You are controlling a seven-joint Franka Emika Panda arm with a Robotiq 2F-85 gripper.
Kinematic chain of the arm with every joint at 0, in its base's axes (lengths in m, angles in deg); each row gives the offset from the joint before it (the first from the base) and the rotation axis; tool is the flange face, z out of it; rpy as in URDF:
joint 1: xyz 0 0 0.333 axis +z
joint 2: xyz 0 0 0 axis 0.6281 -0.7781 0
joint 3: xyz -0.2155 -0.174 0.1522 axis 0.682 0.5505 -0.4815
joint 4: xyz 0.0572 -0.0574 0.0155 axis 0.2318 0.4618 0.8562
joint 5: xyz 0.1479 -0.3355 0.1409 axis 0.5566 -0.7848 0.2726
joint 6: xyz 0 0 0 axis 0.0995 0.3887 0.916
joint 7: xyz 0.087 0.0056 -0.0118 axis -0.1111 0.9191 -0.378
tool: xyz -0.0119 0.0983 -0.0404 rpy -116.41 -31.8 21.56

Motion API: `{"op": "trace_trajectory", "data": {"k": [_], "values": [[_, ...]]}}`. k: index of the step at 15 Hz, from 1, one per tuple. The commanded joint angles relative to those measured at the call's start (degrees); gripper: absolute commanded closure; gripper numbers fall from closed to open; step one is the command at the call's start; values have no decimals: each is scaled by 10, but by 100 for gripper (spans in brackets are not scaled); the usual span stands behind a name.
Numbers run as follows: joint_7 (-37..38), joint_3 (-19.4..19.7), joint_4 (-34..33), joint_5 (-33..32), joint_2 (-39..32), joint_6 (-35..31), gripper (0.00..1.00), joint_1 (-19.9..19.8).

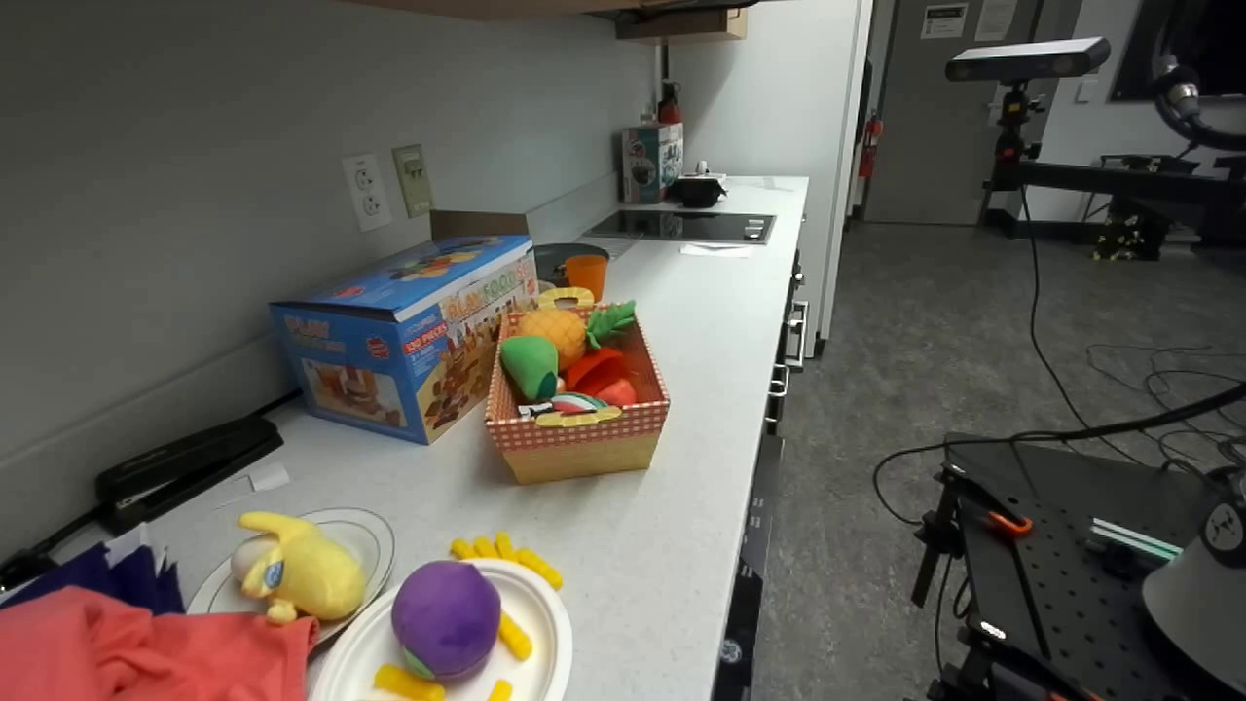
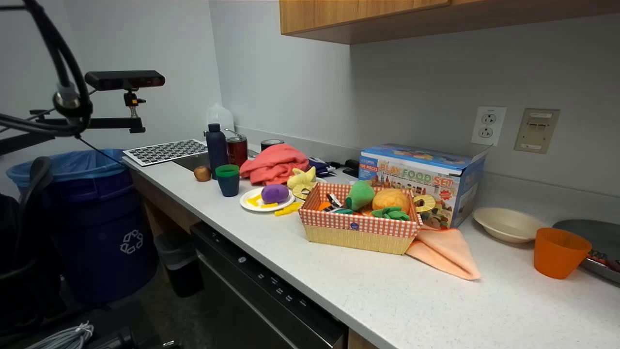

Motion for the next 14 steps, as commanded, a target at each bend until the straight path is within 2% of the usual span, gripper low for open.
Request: {"op": "trace_trajectory", "data": {"k": [1, 6, 14], "values": [[19, 1, -10, -53, -15, -13, 0, -68], [24, 25, -39, -80, -45, -9, 0, -116], [36, 70, -135, -71, -147, -33, 0, -142]]}}
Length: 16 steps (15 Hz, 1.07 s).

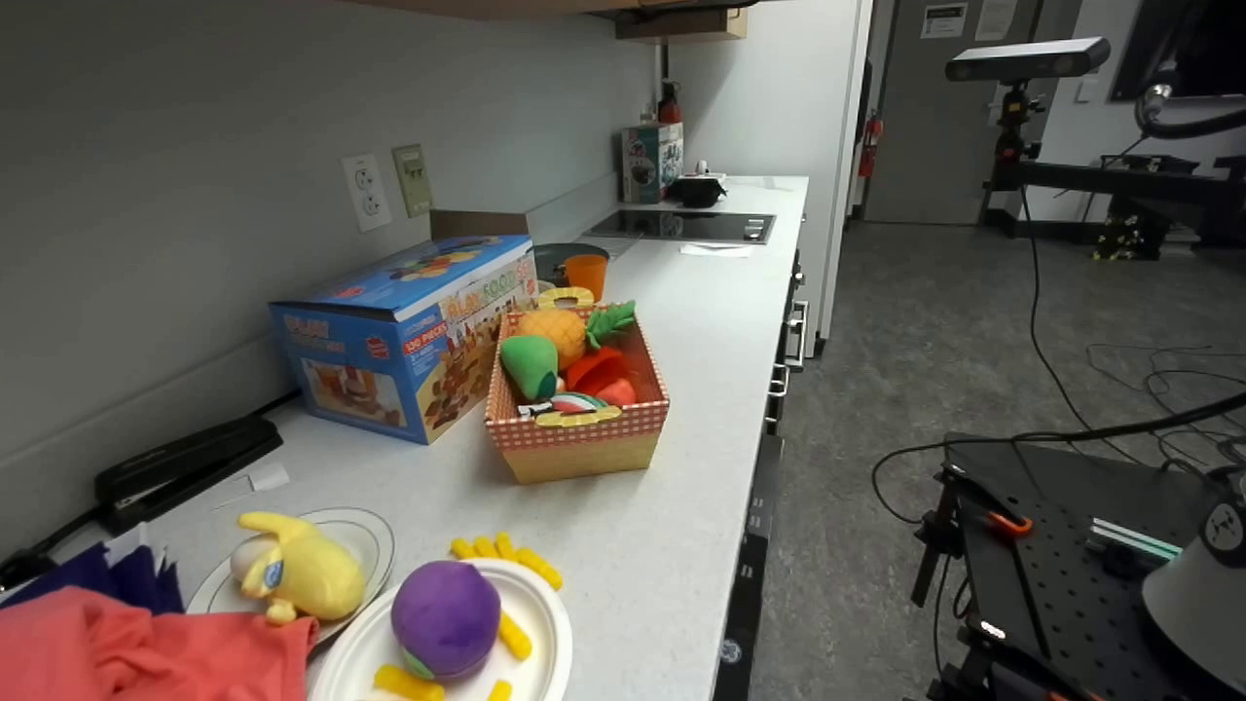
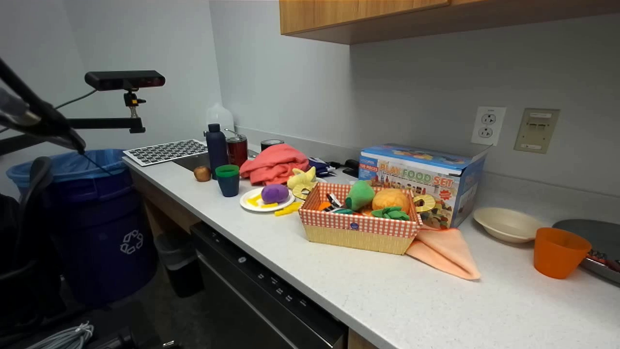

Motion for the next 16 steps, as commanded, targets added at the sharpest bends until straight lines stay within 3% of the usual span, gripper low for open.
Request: {"op": "trace_trajectory", "data": {"k": [1, 8, 12, 16], "values": [[33, 10, -63, -7, -67, -21, 0, -18], [125, -1, -152, -100, -170, -46, 0, -101], [174, 0, -191, -144, -199, -36, 0, -117], [185, 5, -184, -144, -183, -29, 0, -102]]}}
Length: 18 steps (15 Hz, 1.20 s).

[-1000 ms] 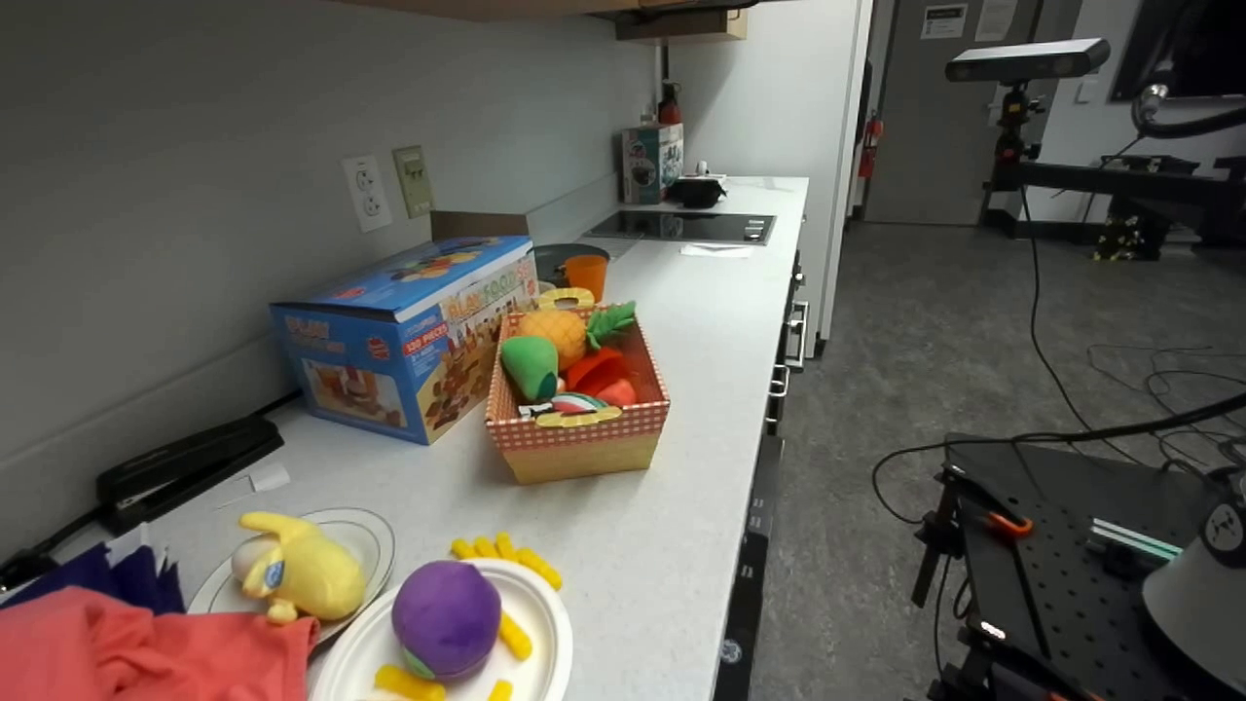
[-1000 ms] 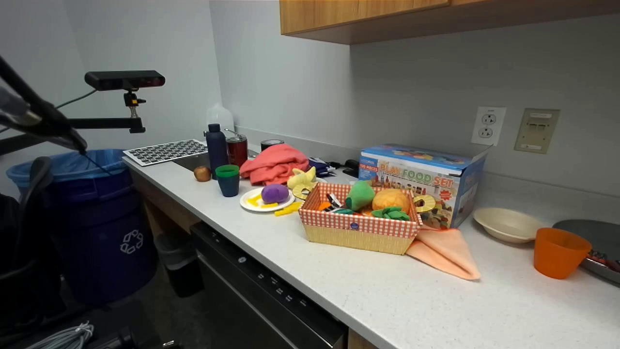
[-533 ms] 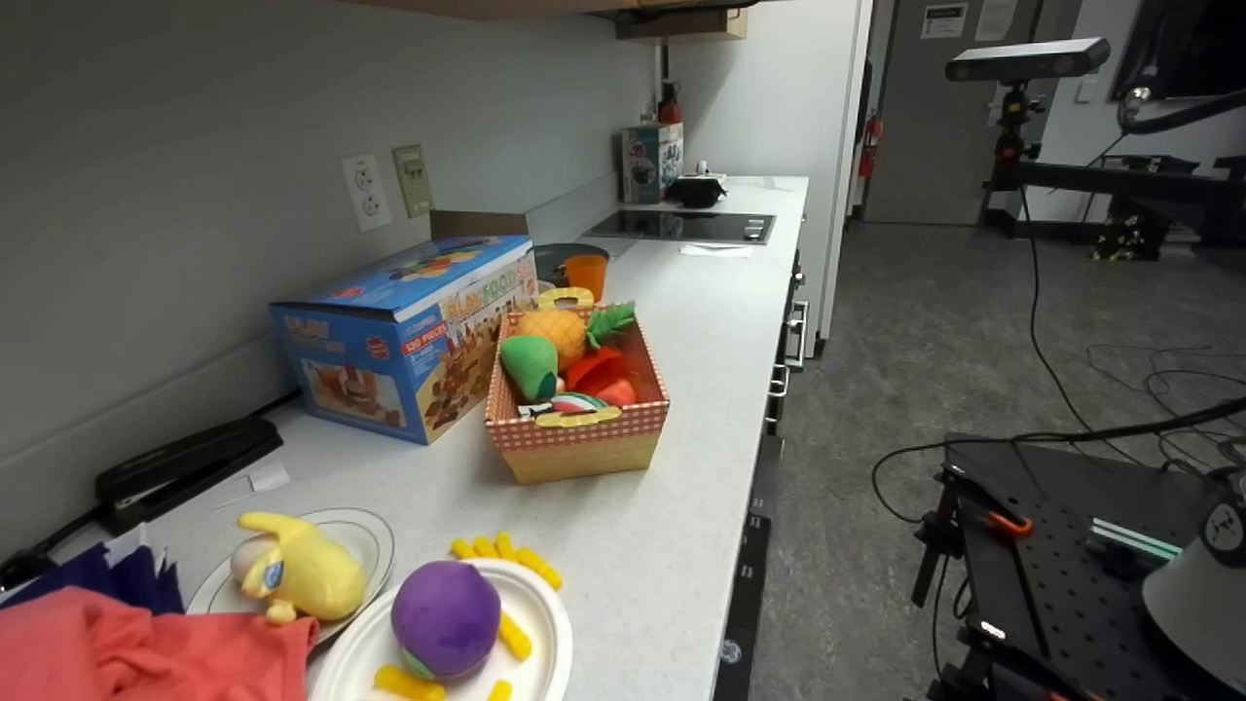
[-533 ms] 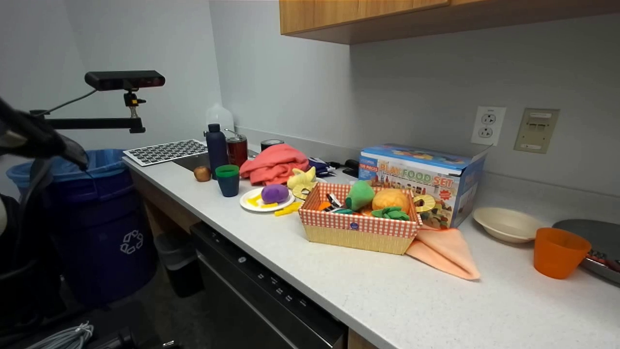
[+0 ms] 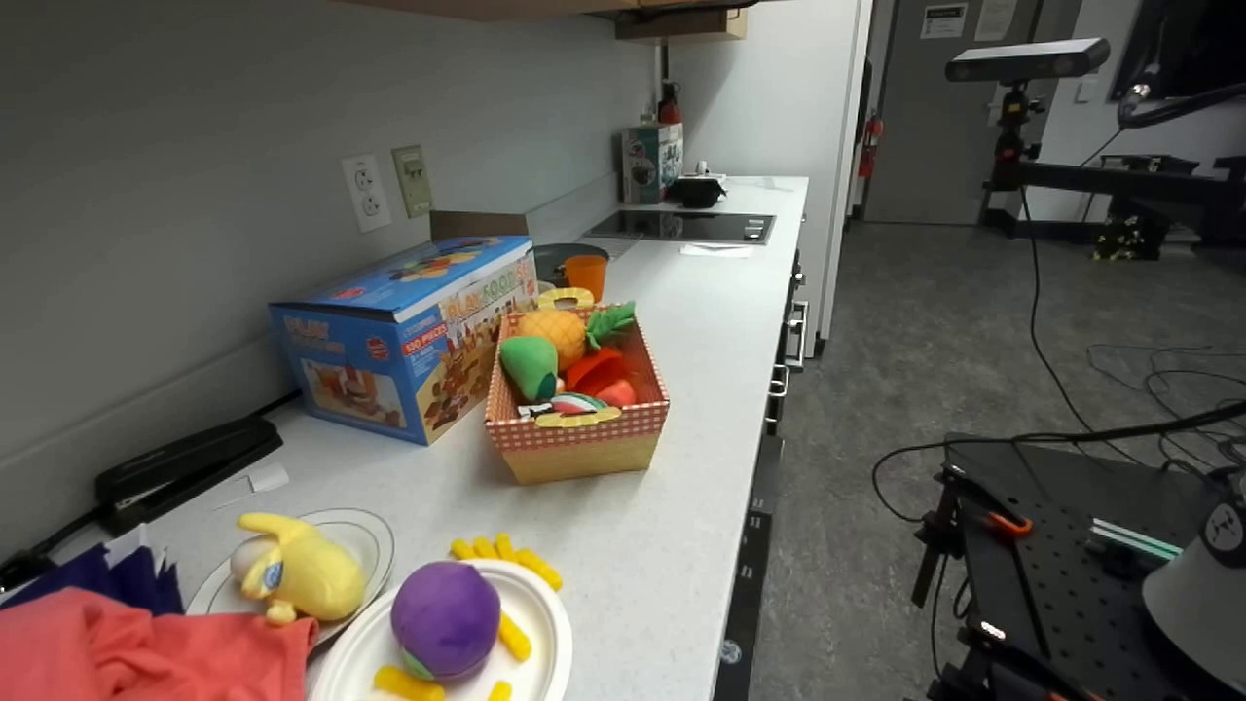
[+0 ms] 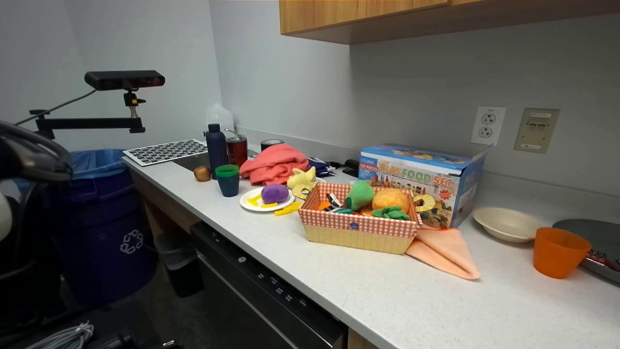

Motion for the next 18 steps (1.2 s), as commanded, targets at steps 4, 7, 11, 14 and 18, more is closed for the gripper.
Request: {"op": "trace_trajectory", "data": {"k": [4, 7, 11, 14, 18], "values": [[8, -12, 44, 27, 65, 12, 0, 22], [6, -28, 107, 39, 133, 7, 0, 27], [-14, -51, 201, 75, 232, 7, 0, 29], [-26, -61, 243, 103, 282, 4, 0, 29], [-31, -68, 272, 106, 315, -6, 0, 12]]}}
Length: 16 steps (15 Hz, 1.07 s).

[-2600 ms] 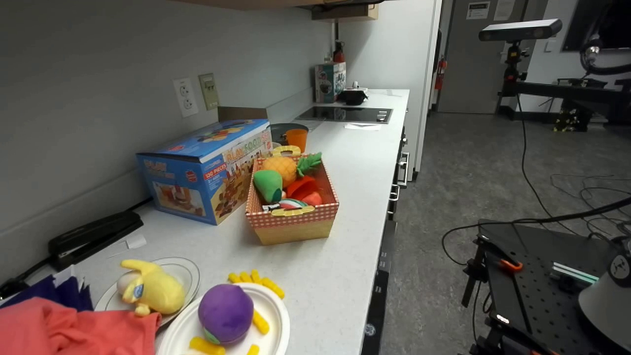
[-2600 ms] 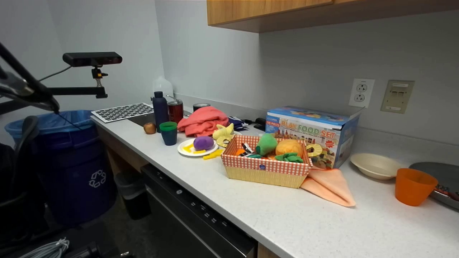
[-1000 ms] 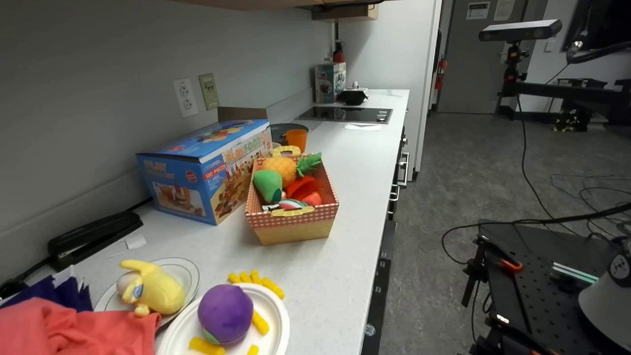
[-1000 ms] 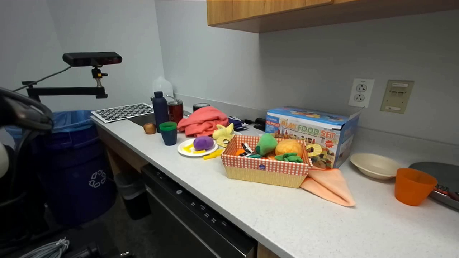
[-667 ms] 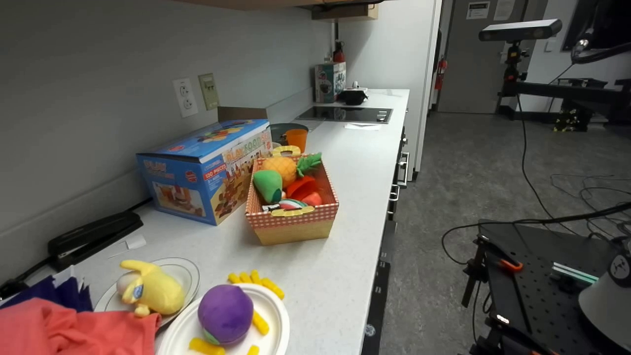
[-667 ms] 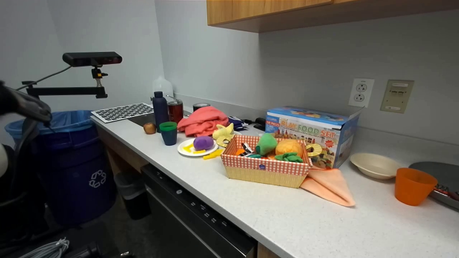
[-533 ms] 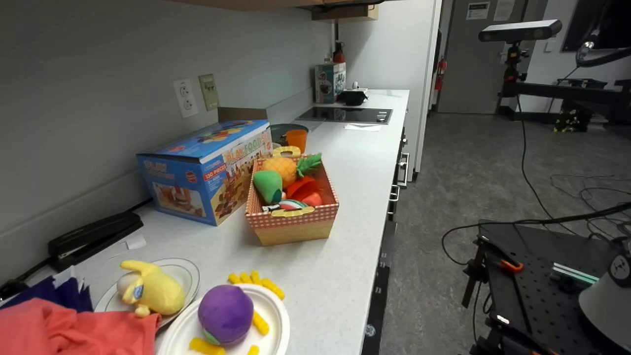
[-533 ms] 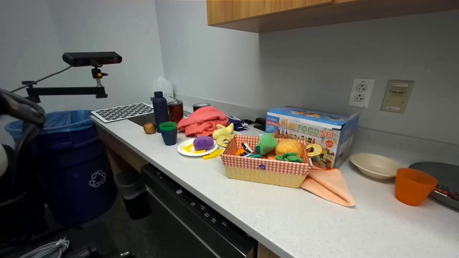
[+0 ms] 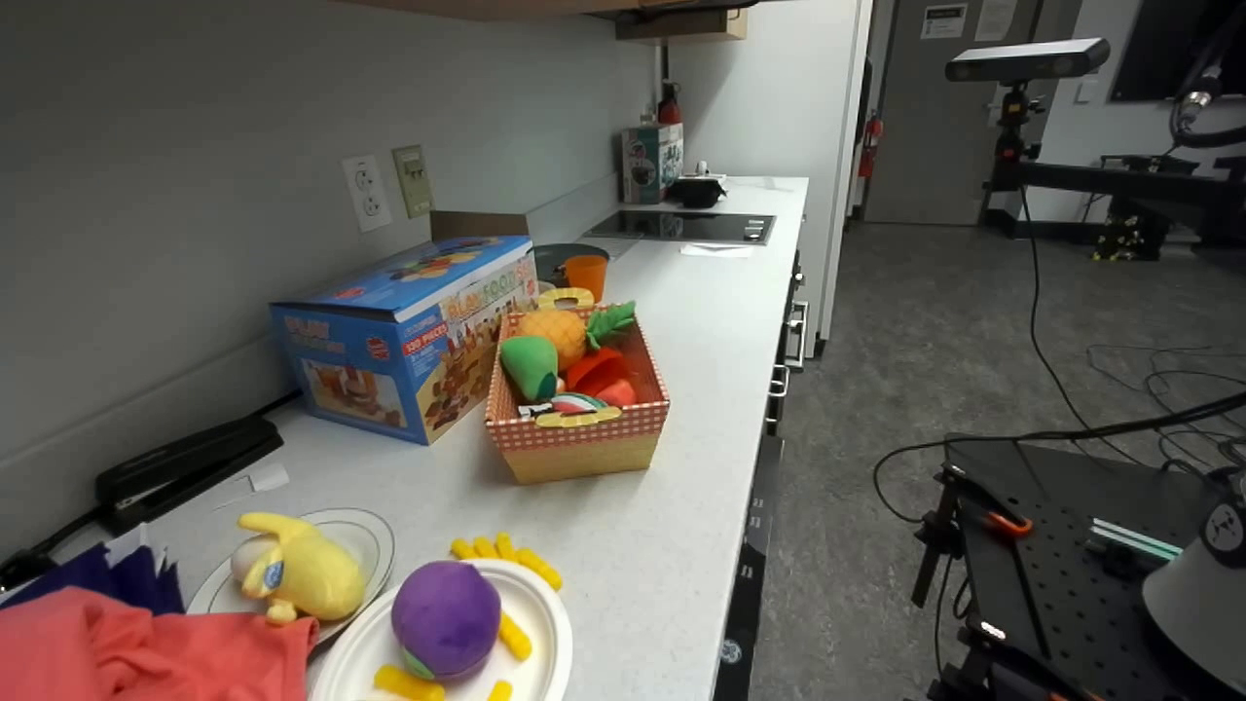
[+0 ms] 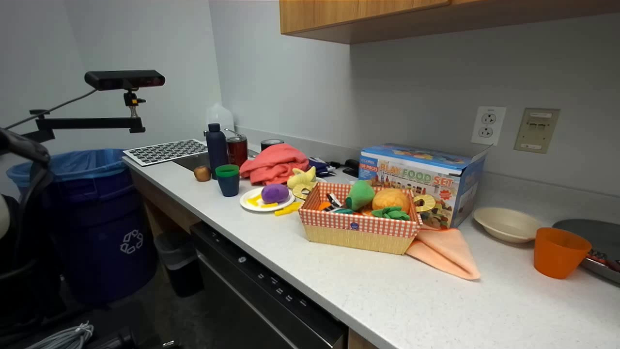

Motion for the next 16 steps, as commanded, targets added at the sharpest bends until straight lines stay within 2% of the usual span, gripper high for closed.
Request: {"op": "trace_trajectory", "data": {"k": [1, 4, 11, 16], "values": [[-19, -6, 31, 9, 33, -15, 0, -16], [-27, -6, 29, 12, 30, -11, 0, -18], [-92, 14, -7, 117, 18, 71, 0, 85], [-89, 10, -23, 125, 18, 117, 0, 126]]}}
